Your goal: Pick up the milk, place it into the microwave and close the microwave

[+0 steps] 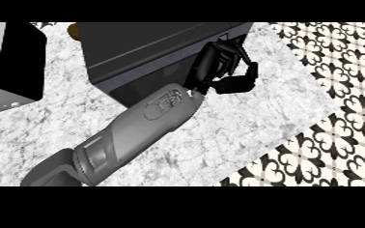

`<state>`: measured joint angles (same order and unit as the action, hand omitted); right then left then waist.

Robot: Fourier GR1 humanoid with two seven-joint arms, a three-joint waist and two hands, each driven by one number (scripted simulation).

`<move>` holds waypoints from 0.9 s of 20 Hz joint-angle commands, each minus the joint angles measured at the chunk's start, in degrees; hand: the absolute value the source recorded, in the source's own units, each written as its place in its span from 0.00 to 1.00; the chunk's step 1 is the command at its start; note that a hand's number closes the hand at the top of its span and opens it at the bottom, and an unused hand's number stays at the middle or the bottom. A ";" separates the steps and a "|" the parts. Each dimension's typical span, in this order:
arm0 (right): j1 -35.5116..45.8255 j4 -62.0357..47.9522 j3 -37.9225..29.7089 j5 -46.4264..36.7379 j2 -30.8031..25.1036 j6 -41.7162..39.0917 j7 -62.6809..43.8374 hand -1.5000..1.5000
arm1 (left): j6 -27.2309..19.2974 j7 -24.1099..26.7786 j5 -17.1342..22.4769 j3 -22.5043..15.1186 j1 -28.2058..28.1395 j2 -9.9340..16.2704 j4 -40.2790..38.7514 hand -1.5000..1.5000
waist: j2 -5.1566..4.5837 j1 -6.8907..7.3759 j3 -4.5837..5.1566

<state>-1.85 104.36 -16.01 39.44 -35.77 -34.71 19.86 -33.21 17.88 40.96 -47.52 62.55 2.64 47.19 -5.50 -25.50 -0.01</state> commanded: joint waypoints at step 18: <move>3.65 -2.74 -1.43 7.33 -4.43 -1.38 -3.24 0.00 | -2.19 1.06 2.43 -1.06 4.82 -2.48 -2.71 1.00 | -0.68 -1.20 -0.29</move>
<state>1.24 102.13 -17.39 45.30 -39.55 -35.80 17.24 -36.37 19.59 42.96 -49.03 62.95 3.22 47.49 -5.62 -26.16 -0.16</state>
